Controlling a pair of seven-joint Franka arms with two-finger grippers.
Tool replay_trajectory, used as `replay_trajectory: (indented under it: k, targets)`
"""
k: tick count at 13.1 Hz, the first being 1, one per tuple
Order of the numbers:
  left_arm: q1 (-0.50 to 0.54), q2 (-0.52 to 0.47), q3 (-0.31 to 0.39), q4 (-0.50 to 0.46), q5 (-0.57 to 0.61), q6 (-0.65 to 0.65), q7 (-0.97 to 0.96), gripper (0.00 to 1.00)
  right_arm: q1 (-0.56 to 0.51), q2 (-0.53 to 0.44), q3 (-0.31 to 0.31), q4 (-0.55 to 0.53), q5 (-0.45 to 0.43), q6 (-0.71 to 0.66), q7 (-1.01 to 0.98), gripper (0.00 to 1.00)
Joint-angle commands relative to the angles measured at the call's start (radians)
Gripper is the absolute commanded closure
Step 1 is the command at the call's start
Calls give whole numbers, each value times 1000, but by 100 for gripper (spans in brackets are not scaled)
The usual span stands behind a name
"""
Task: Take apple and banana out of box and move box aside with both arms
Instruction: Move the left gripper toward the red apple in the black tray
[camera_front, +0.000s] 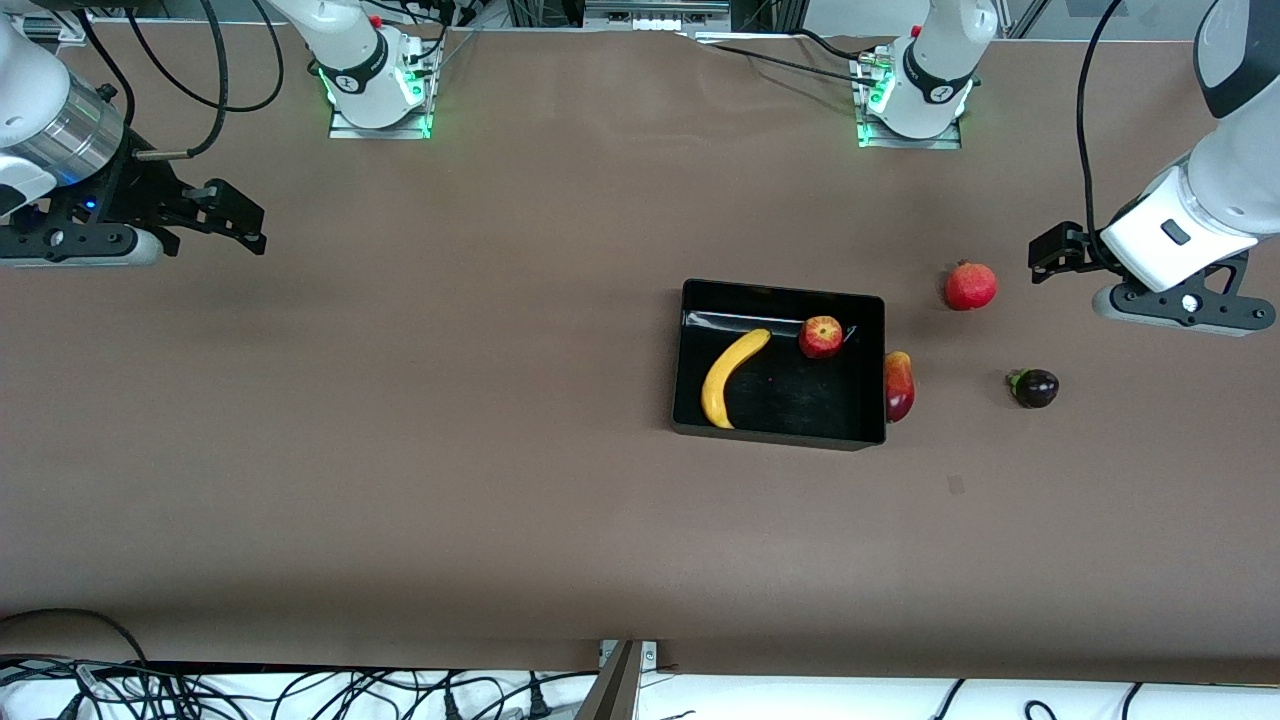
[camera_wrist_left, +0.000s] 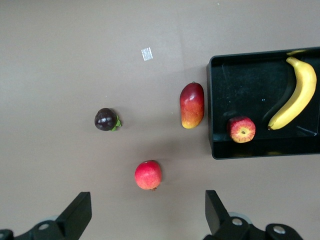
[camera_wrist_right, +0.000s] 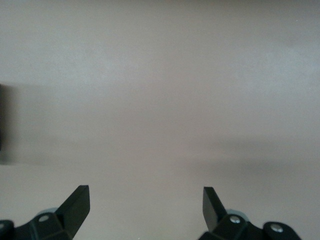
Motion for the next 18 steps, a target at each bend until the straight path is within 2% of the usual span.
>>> replay_trajectory:
  k: [1,4,7,8,11,13,15,18]
  targets:
    - [5,12,-5,35,-23,-33,-43,0,-5,3,7,15,-1,-4,3,0]
    - [-2,18,-3,38,-41,-36,-104,0,-5,3,7,15,-1,-4,3,0]
    - [3,43,6,41,-167,-58,-280,0,-5,3,7,15,-1,-4,3,0]
    - [3,44,6,41,-185,-58,-285,0,-5,3,7,15,-1,-4,3,0]
    - [-11,48,-3,30,-166,-56,-226,0,-5,3,7,15,-1,-4,3,0]
    - [-23,90,-5,28,-164,-18,-169,0,-5,3,7,15,-1,-4,2,0]
    - [-60,136,-5,21,-164,57,-181,0,-5,3,7,15,-1,-4,3,0]
    - [-132,216,-5,-28,-143,79,-282,0,-5,5,7,15,-1,-4,3,0]
